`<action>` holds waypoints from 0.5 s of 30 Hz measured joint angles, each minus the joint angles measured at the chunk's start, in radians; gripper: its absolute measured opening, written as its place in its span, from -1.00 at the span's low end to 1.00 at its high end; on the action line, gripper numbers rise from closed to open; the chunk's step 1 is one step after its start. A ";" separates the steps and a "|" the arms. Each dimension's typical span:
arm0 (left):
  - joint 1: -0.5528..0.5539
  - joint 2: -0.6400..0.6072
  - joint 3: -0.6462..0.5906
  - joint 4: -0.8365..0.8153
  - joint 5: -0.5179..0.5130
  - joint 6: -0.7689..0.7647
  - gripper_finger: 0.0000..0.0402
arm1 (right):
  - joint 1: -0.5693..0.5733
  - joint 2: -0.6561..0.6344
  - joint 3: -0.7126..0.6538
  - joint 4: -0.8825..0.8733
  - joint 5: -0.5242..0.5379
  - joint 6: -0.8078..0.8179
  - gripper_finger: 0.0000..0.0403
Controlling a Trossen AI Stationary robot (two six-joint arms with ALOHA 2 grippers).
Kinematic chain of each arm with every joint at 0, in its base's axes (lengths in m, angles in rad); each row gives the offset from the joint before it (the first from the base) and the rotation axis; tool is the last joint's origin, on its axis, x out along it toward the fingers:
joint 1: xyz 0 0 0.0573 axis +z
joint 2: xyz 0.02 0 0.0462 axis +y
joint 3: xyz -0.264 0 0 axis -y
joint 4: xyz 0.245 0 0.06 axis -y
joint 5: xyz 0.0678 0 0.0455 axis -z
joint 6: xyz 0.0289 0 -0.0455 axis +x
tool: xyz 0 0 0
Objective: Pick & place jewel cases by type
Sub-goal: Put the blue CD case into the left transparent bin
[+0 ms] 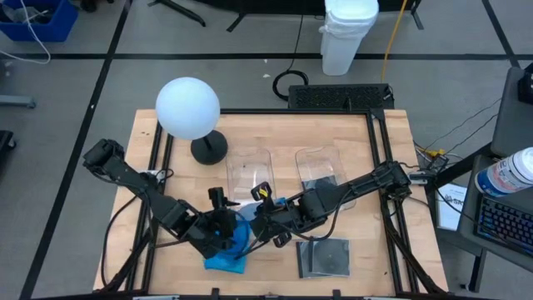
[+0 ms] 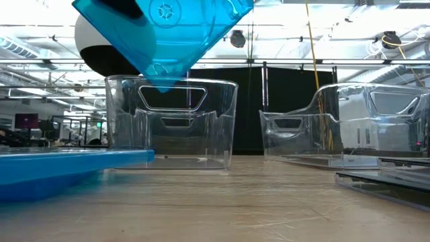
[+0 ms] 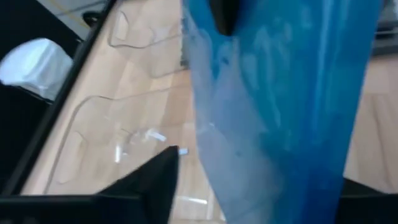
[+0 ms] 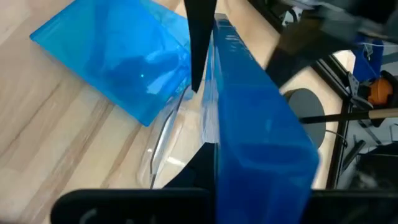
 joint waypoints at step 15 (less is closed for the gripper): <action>-0.016 0.001 -0.001 0.011 0.052 -0.026 -0.90 | 0.001 0.000 0.000 0.018 -0.004 0.024 -0.81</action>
